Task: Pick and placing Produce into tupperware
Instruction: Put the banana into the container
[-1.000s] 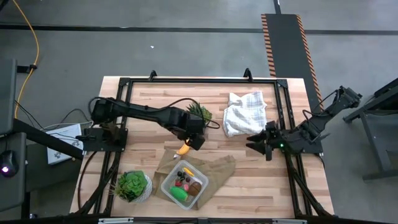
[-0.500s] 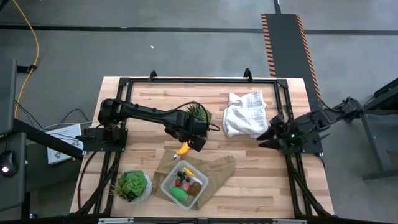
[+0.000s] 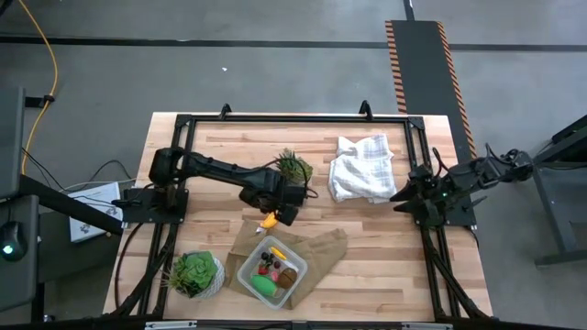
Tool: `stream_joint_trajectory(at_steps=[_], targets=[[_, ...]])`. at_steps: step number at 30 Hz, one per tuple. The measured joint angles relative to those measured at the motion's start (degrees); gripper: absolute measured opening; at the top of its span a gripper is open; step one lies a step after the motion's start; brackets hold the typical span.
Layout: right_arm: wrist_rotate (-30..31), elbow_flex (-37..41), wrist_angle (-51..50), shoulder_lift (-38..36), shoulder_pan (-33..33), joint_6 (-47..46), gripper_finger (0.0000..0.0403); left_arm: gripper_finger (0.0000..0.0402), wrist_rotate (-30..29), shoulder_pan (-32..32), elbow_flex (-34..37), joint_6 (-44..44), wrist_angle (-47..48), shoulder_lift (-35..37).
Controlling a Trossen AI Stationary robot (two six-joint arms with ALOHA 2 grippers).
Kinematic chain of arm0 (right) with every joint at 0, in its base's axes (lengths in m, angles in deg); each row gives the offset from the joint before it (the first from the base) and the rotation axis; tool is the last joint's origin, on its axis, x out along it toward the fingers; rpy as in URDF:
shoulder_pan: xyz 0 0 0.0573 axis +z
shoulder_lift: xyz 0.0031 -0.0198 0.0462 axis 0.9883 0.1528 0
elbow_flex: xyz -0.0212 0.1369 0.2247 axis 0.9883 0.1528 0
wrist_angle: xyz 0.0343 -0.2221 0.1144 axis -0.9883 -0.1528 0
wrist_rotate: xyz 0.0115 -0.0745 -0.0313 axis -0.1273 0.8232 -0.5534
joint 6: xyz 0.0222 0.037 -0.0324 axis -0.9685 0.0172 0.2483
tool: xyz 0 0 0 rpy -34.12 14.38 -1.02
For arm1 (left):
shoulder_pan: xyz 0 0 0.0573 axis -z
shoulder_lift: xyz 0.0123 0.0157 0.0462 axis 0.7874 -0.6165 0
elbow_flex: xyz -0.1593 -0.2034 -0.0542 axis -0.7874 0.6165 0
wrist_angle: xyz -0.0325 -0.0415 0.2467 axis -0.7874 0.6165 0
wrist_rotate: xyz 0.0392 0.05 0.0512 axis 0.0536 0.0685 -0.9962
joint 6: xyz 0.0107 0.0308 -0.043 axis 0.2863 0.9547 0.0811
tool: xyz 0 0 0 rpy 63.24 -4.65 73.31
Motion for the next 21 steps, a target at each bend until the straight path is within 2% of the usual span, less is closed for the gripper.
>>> stream_joint_trajectory(at_steps=[13, 21], targets=[[0.0, 0.0, -1.5, -1.1, 0.0, 0.5, 0.0202, 0.0268, 3.8, 0.6, 5.6, -1.3, -12.3, -1.9], [0.0, 0.1, -2.6, -1.1, 0.0, 0.6, 0.0202, 0.0265, 3.7, 0.7, 7.8, -1.5, -12.8, -2.1]])
